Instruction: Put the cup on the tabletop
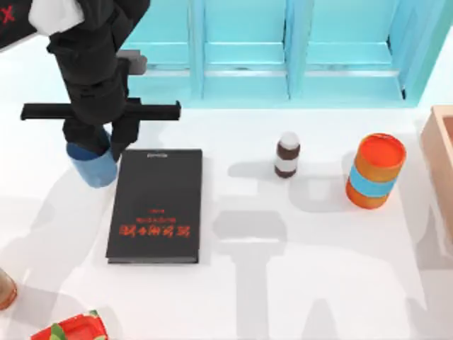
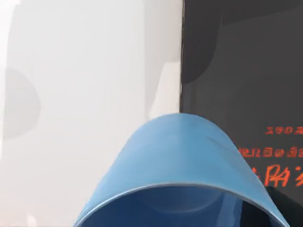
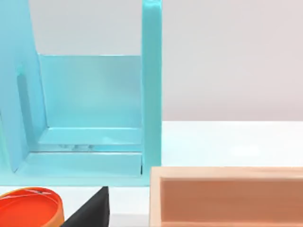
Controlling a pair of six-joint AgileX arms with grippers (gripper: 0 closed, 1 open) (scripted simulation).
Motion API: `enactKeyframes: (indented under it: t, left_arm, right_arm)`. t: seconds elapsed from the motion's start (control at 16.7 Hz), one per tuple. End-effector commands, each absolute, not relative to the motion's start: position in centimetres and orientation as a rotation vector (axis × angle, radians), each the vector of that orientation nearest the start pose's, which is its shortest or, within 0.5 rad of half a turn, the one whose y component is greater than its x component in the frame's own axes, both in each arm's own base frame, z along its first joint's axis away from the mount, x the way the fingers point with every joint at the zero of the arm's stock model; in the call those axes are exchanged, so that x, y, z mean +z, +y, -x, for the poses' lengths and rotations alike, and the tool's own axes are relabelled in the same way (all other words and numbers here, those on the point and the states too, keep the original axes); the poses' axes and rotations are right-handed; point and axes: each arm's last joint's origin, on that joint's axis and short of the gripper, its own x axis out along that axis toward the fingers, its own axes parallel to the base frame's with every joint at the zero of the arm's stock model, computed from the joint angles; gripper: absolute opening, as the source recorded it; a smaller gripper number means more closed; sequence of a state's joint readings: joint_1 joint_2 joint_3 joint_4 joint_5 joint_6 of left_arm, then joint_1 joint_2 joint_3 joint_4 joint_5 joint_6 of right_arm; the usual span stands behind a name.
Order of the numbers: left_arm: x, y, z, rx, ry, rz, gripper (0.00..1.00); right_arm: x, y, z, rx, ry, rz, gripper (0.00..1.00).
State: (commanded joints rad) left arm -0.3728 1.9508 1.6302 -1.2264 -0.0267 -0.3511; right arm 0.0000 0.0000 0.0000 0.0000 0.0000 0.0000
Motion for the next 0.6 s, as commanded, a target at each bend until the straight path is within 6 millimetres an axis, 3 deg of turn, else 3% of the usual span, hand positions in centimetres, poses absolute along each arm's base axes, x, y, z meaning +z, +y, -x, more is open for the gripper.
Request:
enactKeyframes:
  t: [0.18,0.3,0.42,0.6]
  left_arm:
    - [24.1,-7.4,-33.5,0.014,1.514,-0.043,0.00]
    - [24.5,-4.8,-32.2,0.023,1.509,-0.054,0.00]
    - [24.7,-3.8,-31.7,0.028,1.509,-0.059,0.00]
    - [24.6,-3.9,-31.7,0.026,1.512,-0.064,0.00]
  right_arm:
    - [16.0,-0.1,-10.6,0.000,0.000,0.000,1.00]
    - [16.0,-0.1,-10.6,0.000,0.000,0.000,1.00]
    - [16.0,-0.1,-10.6,0.000,0.000,0.000,1.00]
    - [16.0,-0.1,-10.6,0.000,0.000,0.000,1.00]
